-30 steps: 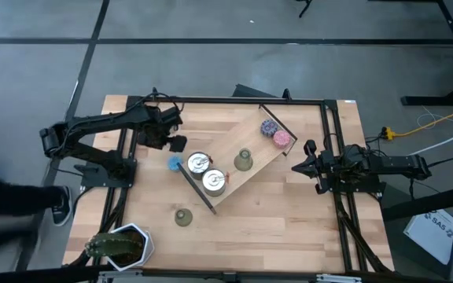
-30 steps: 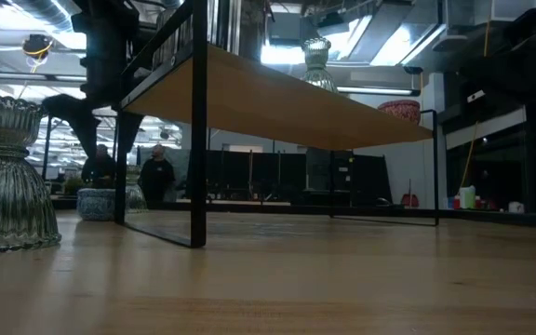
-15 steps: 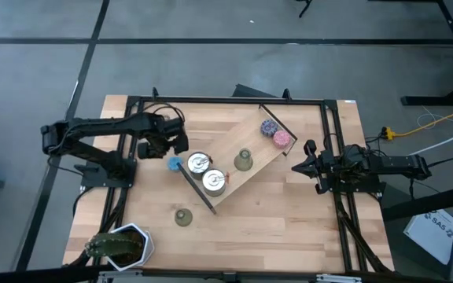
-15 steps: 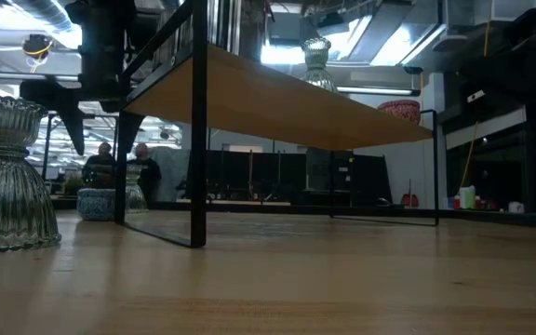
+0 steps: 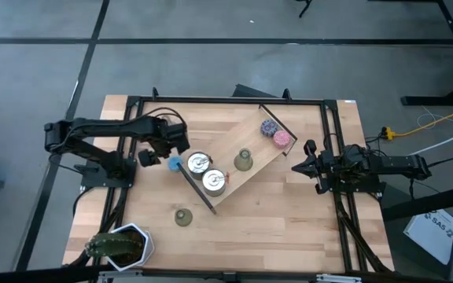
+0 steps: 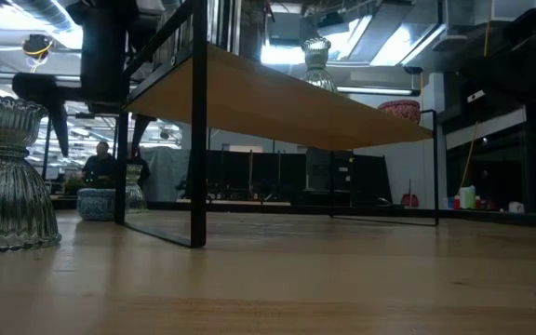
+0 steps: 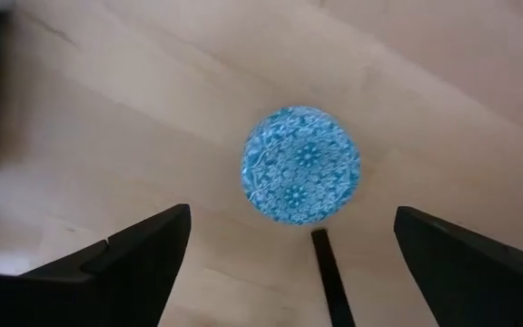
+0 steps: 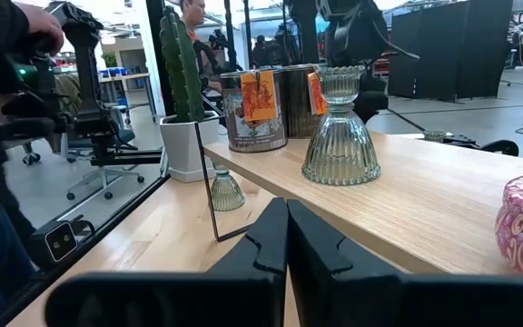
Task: Pick & Place candle stick holders
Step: Put the blue patterned scented candle on the shelf
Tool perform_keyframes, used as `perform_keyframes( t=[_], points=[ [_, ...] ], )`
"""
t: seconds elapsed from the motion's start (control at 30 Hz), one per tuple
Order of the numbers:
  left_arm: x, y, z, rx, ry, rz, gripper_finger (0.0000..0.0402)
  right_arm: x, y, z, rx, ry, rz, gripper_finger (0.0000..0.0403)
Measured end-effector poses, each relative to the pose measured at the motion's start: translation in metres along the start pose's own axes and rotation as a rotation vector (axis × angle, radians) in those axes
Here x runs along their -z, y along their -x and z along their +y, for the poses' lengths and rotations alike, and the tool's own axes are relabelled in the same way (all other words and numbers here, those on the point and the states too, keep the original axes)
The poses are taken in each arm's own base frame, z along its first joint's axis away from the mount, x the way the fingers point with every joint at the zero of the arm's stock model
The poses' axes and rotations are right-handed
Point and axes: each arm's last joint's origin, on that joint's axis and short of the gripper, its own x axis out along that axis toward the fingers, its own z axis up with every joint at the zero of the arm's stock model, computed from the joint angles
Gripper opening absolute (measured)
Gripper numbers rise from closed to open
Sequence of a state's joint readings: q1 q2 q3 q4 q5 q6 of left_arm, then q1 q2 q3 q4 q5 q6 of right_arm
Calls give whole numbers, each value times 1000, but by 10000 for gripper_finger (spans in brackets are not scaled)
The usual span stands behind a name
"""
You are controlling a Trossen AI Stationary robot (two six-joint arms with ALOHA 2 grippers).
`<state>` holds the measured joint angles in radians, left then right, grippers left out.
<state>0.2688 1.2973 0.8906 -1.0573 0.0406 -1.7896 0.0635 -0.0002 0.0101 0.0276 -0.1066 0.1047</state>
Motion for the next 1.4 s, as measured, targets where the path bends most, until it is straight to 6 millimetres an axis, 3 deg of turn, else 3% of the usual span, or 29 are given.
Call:
perform_keyframes(
  t=[0.33, 0.5, 0.83, 1.4],
  points=[
    [1, -16, -7, -69, 4, 15, 398, 0, 0, 0, 0, 0, 0, 10],
    [1, -33, -5, -37, 7, 41, 398, 0, 0, 0, 0, 0, 0, 10],
    [0, -35, -5, -19, 0, 17, 398, 0, 0, 0, 0, 0, 0, 10],
    [-6, -65, 2, 49, 14, -5, 398, 0, 0, 0, 0, 0, 0, 10]
  ],
)
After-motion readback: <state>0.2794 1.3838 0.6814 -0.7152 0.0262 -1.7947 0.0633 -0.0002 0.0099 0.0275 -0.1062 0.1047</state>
